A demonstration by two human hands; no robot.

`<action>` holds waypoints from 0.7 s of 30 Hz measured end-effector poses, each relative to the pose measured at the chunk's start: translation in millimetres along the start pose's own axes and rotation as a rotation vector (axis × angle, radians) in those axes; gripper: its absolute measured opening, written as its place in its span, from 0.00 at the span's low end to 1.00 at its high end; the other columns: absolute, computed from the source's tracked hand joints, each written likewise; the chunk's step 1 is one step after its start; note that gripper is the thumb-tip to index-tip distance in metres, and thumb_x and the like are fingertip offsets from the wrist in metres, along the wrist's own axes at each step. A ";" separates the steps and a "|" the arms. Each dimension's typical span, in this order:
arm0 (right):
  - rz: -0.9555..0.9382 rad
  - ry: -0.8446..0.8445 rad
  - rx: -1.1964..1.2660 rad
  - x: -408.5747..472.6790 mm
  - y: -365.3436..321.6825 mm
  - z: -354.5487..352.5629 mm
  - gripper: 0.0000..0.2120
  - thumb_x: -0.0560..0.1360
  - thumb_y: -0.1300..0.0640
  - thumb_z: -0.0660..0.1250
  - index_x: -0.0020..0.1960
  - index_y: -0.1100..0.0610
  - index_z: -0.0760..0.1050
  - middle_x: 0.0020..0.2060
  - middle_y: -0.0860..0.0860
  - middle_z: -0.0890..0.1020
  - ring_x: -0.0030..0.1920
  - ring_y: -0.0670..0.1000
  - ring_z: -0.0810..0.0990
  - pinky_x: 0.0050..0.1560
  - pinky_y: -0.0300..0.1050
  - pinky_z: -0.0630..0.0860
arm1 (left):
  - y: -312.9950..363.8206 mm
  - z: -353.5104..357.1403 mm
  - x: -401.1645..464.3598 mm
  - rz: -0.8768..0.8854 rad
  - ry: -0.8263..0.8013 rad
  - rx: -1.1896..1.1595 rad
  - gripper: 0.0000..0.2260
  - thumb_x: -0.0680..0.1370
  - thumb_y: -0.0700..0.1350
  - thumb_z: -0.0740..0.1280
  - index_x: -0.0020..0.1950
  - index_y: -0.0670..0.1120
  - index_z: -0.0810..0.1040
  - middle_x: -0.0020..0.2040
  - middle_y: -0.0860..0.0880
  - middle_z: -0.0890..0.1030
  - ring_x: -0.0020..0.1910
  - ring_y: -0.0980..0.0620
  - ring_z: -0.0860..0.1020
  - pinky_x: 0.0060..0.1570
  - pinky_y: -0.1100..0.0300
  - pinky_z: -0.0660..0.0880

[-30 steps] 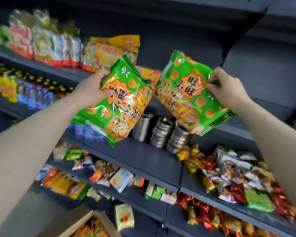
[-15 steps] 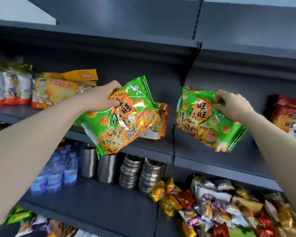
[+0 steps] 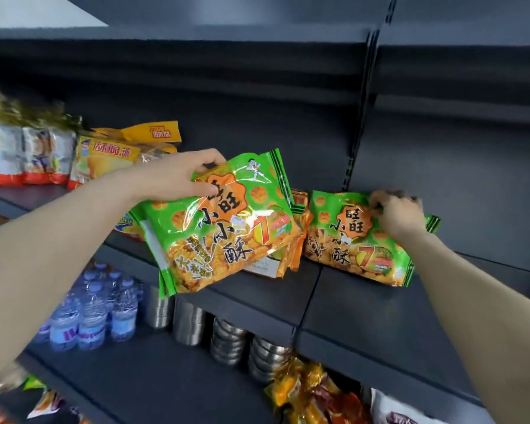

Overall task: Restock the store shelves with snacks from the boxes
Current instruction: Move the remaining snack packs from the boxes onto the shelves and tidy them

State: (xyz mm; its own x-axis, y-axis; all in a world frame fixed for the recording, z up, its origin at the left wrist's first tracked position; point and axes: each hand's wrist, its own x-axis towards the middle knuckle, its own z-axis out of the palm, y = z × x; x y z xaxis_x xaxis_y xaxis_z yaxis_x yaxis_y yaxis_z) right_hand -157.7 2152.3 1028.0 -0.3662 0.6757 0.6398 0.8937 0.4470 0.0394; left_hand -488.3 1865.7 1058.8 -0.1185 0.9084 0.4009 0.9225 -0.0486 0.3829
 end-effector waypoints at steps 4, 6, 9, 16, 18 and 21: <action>0.067 0.026 -0.049 2.3 -7.3 31.1 0.16 0.79 0.62 0.60 0.66 0.53 0.72 0.61 0.59 0.80 0.64 0.61 0.73 0.64 0.57 0.65 | -1.5 4.0 -0.5 -0.006 0.049 -0.010 0.13 0.79 0.47 0.68 0.61 0.58 0.72 0.59 0.60 0.80 0.64 0.60 0.74 0.61 0.54 0.71; 0.086 -0.018 -0.089 0.3 -10.3 33.1 0.19 0.78 0.60 0.63 0.68 0.53 0.68 0.65 0.58 0.77 0.67 0.61 0.71 0.67 0.58 0.64 | -0.6 5.2 -2.1 0.004 0.060 -0.015 0.13 0.79 0.47 0.69 0.61 0.58 0.72 0.59 0.60 0.80 0.65 0.59 0.74 0.64 0.50 0.72; 0.063 -0.055 -0.063 -9.1 -21.4 23.2 0.31 0.72 0.57 0.74 0.71 0.54 0.65 0.67 0.58 0.73 0.68 0.63 0.70 0.70 0.61 0.63 | 4.8 4.7 -8.0 0.011 0.073 0.012 0.13 0.79 0.47 0.69 0.62 0.58 0.72 0.60 0.61 0.80 0.66 0.59 0.74 0.65 0.48 0.72; -0.191 0.175 0.343 -46.4 -85.7 -31.4 0.26 0.81 0.53 0.63 0.77 0.52 0.59 0.68 0.61 0.73 0.59 0.65 0.78 0.60 0.63 0.72 | 16.6 -2.0 -31.3 0.109 0.040 0.075 0.12 0.78 0.49 0.70 0.59 0.60 0.73 0.59 0.62 0.80 0.65 0.59 0.75 0.65 0.43 0.71; -0.233 0.123 0.476 -59.3 -103.9 -50.1 0.26 0.83 0.49 0.59 0.78 0.48 0.55 0.69 0.58 0.72 0.59 0.61 0.78 0.58 0.57 0.75 | 18.1 -4.3 -39.9 0.136 0.024 0.064 0.12 0.78 0.47 0.70 0.59 0.59 0.73 0.59 0.62 0.81 0.65 0.59 0.75 0.66 0.44 0.71; -0.186 0.044 0.610 -84.6 -122.7 -74.3 0.24 0.84 0.44 0.54 0.78 0.45 0.55 0.67 0.53 0.75 0.61 0.55 0.77 0.60 0.54 0.74 | 19.6 -8.2 -50.2 0.162 0.032 0.040 0.12 0.79 0.48 0.69 0.59 0.59 0.73 0.58 0.61 0.81 0.65 0.59 0.75 0.65 0.44 0.71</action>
State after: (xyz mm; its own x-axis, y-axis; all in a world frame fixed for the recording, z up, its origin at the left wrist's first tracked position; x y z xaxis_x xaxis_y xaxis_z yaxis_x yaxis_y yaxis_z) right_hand -217.1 1996.8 1026.0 -0.4786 0.5355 0.6958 0.5029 0.8168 -0.2827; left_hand -467.3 1815.7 1052.9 0.0216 0.8765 0.4808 0.9442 -0.1760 0.2785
